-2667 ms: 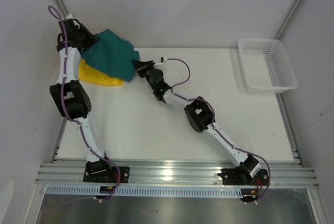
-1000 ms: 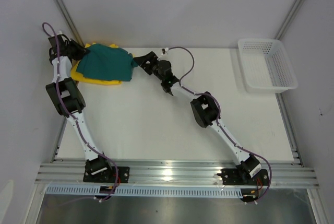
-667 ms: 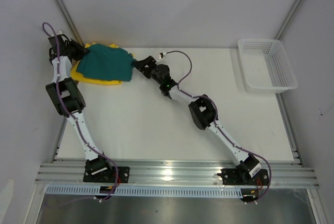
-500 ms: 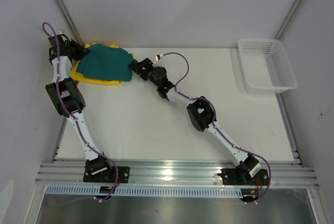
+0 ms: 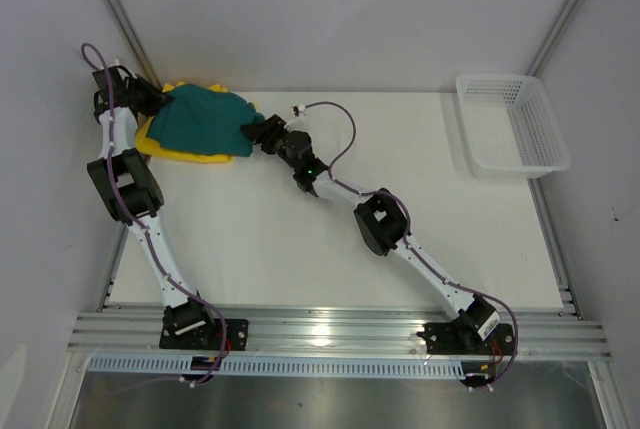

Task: Fold and stack the shorts
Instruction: Neatly place the folded shorts to the corner

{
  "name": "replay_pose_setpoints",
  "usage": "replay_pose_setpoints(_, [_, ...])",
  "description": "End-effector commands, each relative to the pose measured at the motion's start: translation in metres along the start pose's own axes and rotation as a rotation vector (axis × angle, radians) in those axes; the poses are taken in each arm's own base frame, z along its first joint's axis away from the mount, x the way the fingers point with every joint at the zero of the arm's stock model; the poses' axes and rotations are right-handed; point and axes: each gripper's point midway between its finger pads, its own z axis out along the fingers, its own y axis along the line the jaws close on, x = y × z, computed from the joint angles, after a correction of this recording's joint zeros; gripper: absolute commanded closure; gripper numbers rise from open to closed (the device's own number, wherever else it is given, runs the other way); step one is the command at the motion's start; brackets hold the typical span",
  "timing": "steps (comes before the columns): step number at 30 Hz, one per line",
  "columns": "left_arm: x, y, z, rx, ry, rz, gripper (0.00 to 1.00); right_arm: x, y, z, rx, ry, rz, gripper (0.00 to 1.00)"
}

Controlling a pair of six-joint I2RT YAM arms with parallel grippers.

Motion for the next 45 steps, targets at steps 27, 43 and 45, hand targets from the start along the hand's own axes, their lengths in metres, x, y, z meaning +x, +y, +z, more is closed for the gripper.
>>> replay_pose_setpoints(27, [-0.007,-0.061,-0.026,0.118,0.014,0.023,0.86,0.001,0.002,0.003,-0.011,-0.138,-0.022,0.5])
replay_pose_setpoints(43, [0.007,-0.082,-0.02,0.198,0.057,0.02,0.87,-0.015,0.041,0.006,-0.081,-0.112,-0.039,1.0])
replay_pose_setpoints(45, [0.011,-0.088,-0.019,0.213,0.068,0.021,0.87,-0.024,0.038,0.005,-0.071,-0.102,-0.031,1.0])
